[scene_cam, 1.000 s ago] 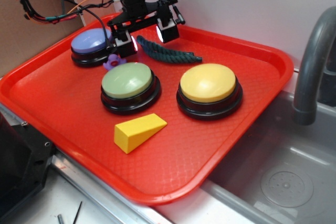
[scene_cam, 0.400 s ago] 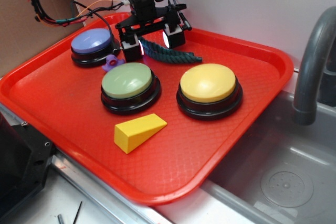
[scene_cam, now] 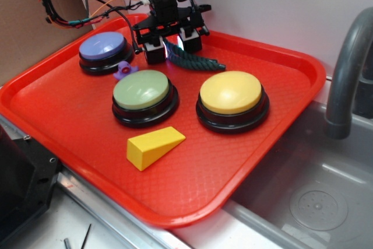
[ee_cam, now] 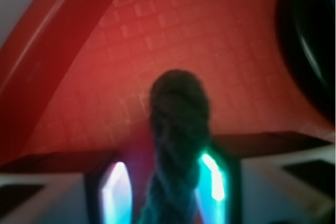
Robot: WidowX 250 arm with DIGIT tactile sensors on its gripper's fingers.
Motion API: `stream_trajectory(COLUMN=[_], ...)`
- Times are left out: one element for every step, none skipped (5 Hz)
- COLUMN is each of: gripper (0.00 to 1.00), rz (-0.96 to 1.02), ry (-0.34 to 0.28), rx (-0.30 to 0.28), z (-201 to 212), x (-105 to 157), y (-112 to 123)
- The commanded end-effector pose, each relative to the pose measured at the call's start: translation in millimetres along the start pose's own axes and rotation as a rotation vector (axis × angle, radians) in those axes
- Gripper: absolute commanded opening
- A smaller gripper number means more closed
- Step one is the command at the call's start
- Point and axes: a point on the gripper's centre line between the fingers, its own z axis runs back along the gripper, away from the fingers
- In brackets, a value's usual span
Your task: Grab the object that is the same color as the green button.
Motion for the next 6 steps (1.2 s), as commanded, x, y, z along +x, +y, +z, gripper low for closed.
stream_trajectory(gripper=[0.00, 0.00, 0.00, 0.00, 0.00, 0.00], rz=[-0.080, -0.260, -0.424, -0.670, -0.710, -0.771], ry=[-0.027, -0.019, -0.013, -0.004, -0.005, -0.002], rx=[-0.055, -0.066, -0.071, -0.113, -0.119, -0.163], z=[36, 87, 139, 189, 215, 224], x=[-3, -10, -17, -14, -9, -6], y=[-1, 1, 10, 20, 34, 71])
